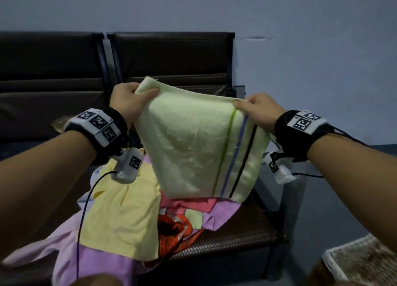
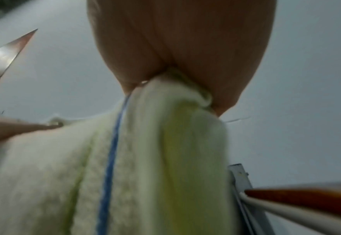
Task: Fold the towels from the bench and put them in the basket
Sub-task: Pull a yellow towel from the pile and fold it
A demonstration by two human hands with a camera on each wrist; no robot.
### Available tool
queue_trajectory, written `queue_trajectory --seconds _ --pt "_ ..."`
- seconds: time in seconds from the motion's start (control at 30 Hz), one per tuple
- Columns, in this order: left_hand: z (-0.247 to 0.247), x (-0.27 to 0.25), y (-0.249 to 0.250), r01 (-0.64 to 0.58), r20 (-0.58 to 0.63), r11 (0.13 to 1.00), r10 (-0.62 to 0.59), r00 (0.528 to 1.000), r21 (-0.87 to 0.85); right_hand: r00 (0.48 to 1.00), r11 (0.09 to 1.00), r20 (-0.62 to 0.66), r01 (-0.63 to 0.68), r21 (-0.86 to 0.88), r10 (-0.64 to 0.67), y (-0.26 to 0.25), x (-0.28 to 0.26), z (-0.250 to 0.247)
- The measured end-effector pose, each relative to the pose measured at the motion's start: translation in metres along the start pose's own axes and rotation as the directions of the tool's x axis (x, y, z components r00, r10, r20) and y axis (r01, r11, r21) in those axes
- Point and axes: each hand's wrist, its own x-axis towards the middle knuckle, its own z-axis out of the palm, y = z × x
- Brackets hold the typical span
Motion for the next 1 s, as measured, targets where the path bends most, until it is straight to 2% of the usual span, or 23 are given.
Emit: queue_trajectory --seconds 0.07,0.17,0.27,0.33,0.4,0.5,0.6,0.67,0.73,0.8,0.83,0.87,0.93,0.97,1.0 --pt "0.004 0.002 0.001 0.066 -0.077 0.998 -0.067 0.995 -0.014 0.997 0.984 0.037 -0.079 0.161 0.074 -0.003 0.001 0.0" --pt "0.018 0.0 0.009 0.172 -0.149 0.968 -0.2 0.968 -0.18 0.974 0.902 0.057 -0.223 0.371 0.218 -0.009 0.003 0.004" --pt "0.046 -0.012 0.02 0.251 -0.045 0.907 -0.282 0.958 -0.338 0.955 0.846 0.117 -0.296 0.444 0.273 -0.022 0.0 0.014" --pt "0.068 -0.032 0.032 0.235 0.078 0.88 -0.223 0.972 -0.413 0.95 0.802 0.142 -0.312 0.509 0.279 -0.029 -0.004 0.022" --pt "0.085 -0.055 0.041 0.184 0.21 0.894 -0.104 0.972 -0.408 0.947 0.77 0.193 -0.322 0.55 0.258 -0.036 -0.009 0.029" --pt "0.094 -0.079 0.046 0.043 0.31 0.96 0.047 0.95 -0.277 0.932 0.738 0.271 -0.356 0.574 0.238 -0.043 -0.022 0.033" --pt "0.092 -0.088 0.043 0.039 0.427 0.954 0.095 0.899 -0.296 0.925 0.763 0.308 -0.362 0.535 0.223 -0.044 -0.035 0.031" --pt "0.09 -0.088 0.038 0.137 0.433 0.92 0.039 0.901 -0.367 0.927 0.828 0.307 -0.341 0.445 0.217 -0.042 -0.041 0.03" --pt "0.088 -0.082 0.031 0.199 0.337 0.885 -0.051 0.94 -0.42 0.927 0.852 0.316 -0.326 0.409 0.203 -0.04 -0.044 0.03" --pt "0.087 -0.073 0.021 0.207 0.264 0.912 -0.115 0.958 -0.353 0.904 0.84 0.397 -0.334 0.428 0.158 -0.038 -0.047 0.029" --pt "0.087 -0.069 0.016 0.244 0.317 0.916 -0.14 0.938 -0.317 0.885 0.827 0.448 -0.343 0.446 0.126 -0.038 -0.049 0.028" --pt "0.086 -0.066 0.013 0.306 0.431 0.905 -0.16 0.888 -0.294 0.866 0.814 0.492 -0.351 0.464 0.093 -0.038 -0.05 0.027" --pt "0.08 -0.061 0.009 0.425 0.666 0.872 -0.167 0.727 -0.245 0.855 0.793 0.514 -0.361 0.492 0.07 -0.034 -0.046 0.026" --pt "0.077 -0.059 0.008 0.45 0.736 0.866 -0.157 0.659 -0.219 0.856 0.787 0.513 -0.364 0.499 0.071 -0.031 -0.042 0.025" --pt "0.075 -0.056 0.008 0.446 0.77 0.873 -0.142 0.623 -0.2 0.857 0.789 0.509 -0.363 0.496 0.074 -0.027 -0.038 0.023"
